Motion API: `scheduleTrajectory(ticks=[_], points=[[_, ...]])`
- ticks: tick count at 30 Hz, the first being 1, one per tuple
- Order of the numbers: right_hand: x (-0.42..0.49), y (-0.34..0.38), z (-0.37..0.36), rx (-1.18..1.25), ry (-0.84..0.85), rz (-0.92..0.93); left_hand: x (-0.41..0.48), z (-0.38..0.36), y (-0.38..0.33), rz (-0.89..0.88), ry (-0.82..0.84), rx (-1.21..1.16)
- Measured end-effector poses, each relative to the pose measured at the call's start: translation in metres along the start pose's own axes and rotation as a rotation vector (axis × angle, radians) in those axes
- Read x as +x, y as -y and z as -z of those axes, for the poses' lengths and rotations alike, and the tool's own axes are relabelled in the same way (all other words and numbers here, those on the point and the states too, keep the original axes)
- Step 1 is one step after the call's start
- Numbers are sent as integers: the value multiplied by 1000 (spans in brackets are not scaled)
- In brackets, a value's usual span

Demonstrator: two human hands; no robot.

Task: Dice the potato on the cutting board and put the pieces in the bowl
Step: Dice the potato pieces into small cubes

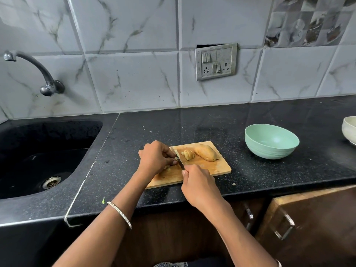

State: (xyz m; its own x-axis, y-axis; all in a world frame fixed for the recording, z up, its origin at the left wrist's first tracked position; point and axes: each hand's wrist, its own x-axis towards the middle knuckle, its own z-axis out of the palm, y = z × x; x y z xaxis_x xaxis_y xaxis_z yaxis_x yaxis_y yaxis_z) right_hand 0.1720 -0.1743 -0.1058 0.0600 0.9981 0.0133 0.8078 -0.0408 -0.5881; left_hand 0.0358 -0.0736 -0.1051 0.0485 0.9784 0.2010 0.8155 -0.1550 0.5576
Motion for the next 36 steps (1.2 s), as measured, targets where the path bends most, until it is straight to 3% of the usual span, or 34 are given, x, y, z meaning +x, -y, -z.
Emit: scheduleTrajectory(ticks=[11,24,36], points=[[-6,0,7,-55,65,30,-1,4,2,4,-44,25],[-3,-22,33,7,-22,72,0,23,1,14,-43,-2],[2,-26,16,-20,28,37,-1,21,4,-55,-75,-18]])
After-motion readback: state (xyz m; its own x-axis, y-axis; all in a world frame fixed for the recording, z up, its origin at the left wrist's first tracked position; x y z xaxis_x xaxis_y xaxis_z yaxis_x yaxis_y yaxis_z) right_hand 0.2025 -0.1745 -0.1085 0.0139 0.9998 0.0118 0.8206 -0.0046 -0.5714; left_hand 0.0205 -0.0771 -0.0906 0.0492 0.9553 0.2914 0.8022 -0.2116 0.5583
